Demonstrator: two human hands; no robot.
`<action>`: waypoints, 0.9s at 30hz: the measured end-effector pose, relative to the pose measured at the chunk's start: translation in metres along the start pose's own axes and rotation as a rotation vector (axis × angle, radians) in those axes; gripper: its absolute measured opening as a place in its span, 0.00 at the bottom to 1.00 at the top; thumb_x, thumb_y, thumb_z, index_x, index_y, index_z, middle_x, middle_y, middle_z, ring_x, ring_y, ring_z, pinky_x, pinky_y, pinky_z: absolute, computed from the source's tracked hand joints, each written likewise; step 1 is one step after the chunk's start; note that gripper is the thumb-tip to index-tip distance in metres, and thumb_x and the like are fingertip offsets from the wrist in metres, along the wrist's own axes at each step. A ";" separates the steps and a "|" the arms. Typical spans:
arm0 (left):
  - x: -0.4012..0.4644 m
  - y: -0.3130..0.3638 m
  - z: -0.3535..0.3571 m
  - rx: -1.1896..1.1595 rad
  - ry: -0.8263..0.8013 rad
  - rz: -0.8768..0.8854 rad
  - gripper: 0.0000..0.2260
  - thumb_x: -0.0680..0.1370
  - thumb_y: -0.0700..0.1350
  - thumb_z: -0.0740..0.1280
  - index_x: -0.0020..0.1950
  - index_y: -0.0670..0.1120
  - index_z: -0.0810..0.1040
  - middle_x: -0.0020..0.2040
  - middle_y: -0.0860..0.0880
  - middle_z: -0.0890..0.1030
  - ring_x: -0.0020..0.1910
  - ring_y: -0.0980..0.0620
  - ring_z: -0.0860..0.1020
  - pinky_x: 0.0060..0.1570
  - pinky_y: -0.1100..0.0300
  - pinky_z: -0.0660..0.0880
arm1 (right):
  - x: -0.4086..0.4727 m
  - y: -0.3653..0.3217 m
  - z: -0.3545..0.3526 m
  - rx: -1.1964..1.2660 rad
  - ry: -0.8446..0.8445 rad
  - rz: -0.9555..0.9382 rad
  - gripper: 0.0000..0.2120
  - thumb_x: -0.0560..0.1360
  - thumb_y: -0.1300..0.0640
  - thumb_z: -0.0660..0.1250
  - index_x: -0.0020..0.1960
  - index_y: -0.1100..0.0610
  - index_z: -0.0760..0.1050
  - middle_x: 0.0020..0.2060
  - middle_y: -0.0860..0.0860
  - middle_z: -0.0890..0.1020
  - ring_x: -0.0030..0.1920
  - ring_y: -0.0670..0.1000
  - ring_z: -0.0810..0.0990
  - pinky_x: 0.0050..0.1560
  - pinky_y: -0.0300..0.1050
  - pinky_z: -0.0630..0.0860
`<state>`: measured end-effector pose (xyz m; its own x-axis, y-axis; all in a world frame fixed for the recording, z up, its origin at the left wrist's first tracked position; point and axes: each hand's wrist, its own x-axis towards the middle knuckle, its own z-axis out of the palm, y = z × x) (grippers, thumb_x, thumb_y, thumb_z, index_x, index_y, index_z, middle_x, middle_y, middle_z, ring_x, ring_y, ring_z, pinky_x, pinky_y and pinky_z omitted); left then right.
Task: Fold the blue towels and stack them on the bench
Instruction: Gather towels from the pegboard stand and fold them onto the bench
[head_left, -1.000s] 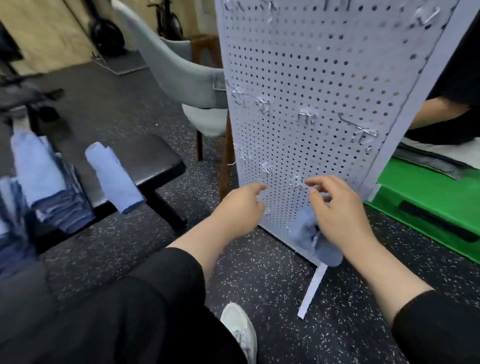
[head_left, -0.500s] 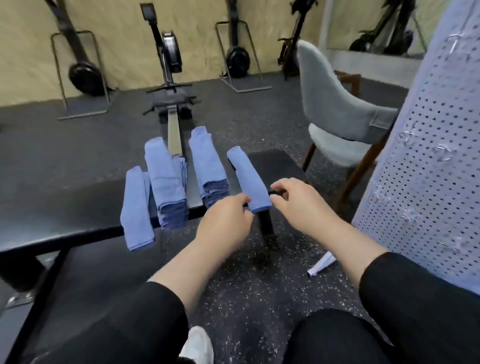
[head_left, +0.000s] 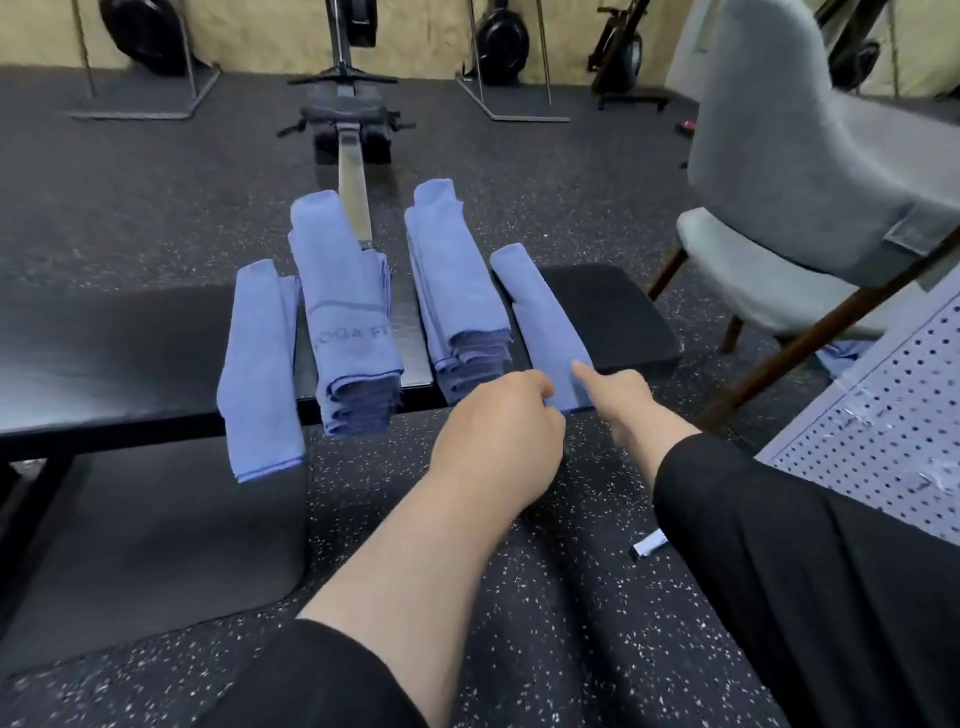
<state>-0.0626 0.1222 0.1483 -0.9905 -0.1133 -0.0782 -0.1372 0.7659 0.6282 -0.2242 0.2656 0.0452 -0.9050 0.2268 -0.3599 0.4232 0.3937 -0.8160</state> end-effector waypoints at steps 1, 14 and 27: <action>0.000 -0.001 -0.001 0.004 -0.002 -0.006 0.15 0.82 0.47 0.59 0.68 0.54 0.75 0.61 0.52 0.82 0.59 0.46 0.78 0.57 0.55 0.75 | 0.003 0.002 0.004 0.116 -0.037 0.067 0.30 0.77 0.43 0.71 0.66 0.65 0.72 0.57 0.54 0.76 0.57 0.58 0.76 0.53 0.53 0.71; 0.000 0.004 -0.003 0.008 0.014 0.017 0.20 0.81 0.47 0.61 0.73 0.55 0.71 0.64 0.51 0.80 0.59 0.48 0.77 0.56 0.55 0.75 | -0.022 -0.025 -0.041 0.581 -0.236 0.071 0.15 0.76 0.61 0.73 0.61 0.66 0.78 0.56 0.61 0.85 0.50 0.55 0.86 0.50 0.49 0.84; -0.025 0.072 0.055 -0.369 0.124 0.255 0.09 0.80 0.52 0.68 0.60 0.57 0.75 0.52 0.60 0.80 0.53 0.54 0.77 0.47 0.59 0.72 | -0.179 -0.058 -0.222 0.830 -0.445 0.101 0.09 0.68 0.60 0.70 0.48 0.58 0.80 0.33 0.55 0.84 0.28 0.49 0.83 0.25 0.36 0.78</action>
<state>-0.0485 0.2150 0.1532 -0.9801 -0.0426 0.1938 0.1463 0.5051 0.8506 -0.0769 0.4002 0.2577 -0.8719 -0.2029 -0.4458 0.4891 -0.4076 -0.7712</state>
